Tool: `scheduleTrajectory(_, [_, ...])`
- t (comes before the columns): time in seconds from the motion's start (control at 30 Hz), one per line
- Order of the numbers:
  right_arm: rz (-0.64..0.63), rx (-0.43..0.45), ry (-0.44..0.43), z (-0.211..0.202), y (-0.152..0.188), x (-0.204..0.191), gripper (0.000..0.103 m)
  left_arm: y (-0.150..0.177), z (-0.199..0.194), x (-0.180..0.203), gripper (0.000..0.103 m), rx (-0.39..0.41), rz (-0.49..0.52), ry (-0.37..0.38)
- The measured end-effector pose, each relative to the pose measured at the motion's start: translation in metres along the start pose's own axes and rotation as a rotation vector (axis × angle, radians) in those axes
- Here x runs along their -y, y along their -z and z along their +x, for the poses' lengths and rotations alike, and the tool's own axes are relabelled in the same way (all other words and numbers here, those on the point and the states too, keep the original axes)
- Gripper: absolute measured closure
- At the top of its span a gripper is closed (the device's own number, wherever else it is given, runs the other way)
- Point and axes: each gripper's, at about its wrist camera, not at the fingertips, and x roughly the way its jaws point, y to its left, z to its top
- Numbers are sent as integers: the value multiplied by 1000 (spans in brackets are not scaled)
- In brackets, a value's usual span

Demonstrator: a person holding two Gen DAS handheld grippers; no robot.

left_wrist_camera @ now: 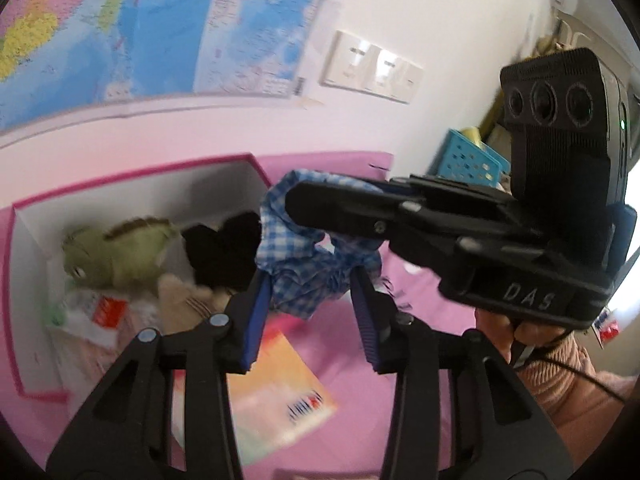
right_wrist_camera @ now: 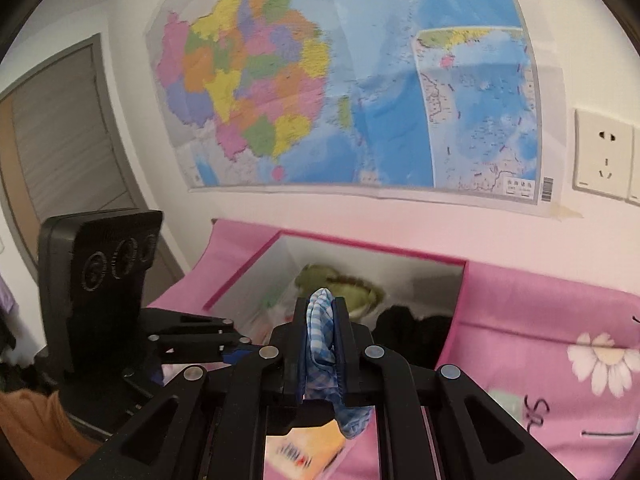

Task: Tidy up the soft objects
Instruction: 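Carry the scrunchie into the pink box and open the right gripper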

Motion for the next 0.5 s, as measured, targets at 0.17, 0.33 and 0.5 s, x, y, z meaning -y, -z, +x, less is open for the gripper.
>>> scheduleTrajectory(0.17, [17,-34,32,32,-15,20,93,-20,22,-20,60,-18,-44,-43])
scheduleTrajectory(0.33, [22,-63,68,59,-23,34,93,-28,40,-30,60,-52,-75,-76])
scheduleTrajectory(0.5, [30,-85,126,81,-25,47,90,-29,51,-35,51,-76,-83,-146])
